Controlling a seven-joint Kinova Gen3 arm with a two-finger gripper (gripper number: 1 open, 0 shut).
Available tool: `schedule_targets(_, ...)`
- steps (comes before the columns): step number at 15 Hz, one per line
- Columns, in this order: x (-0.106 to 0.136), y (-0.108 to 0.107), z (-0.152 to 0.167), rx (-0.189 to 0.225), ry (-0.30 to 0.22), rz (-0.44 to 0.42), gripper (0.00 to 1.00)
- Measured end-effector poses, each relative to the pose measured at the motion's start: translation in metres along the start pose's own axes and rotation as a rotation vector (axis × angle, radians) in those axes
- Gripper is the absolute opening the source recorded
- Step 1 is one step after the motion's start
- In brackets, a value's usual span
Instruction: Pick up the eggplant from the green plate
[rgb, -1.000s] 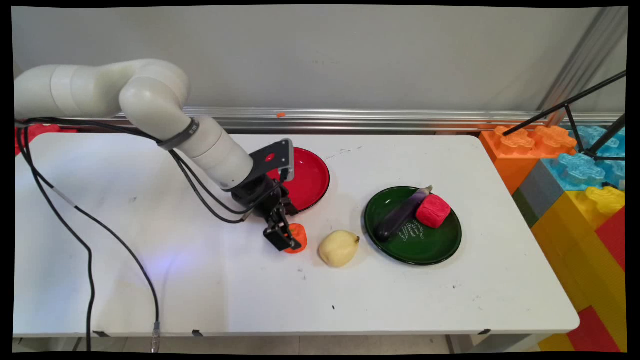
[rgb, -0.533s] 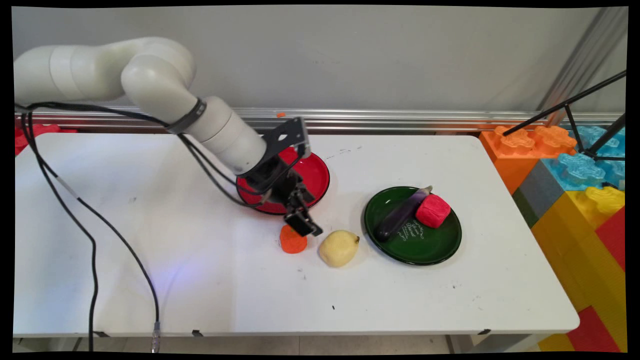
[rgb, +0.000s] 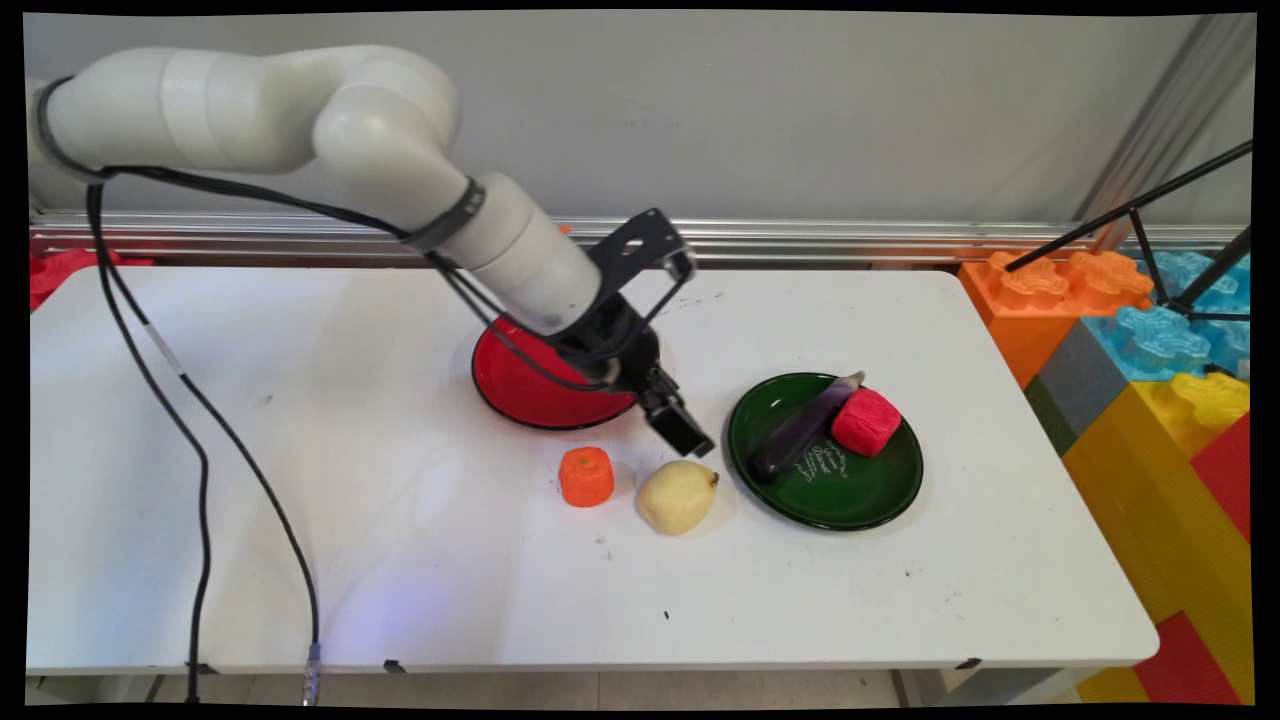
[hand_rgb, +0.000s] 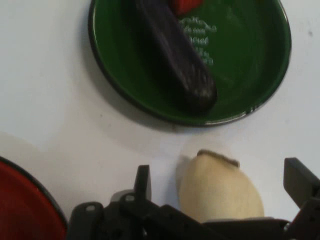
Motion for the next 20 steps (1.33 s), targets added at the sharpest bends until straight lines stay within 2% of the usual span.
schedule_targets(4, 0.024, 0.008, 0.023, 0.008, 0.007, -0.116, 1.0)
schedule_targets(8, 0.043, 0.009, 0.052, 0.009, 0.015, -0.19, 1.0)
schedule_targets(14, 0.058, 0.005, 0.094, -0.001, 0.02, -0.277, 1.0)
schedule_targets(20, 0.064, 0.002, 0.129, -0.016, 0.022, -0.312, 1.0)
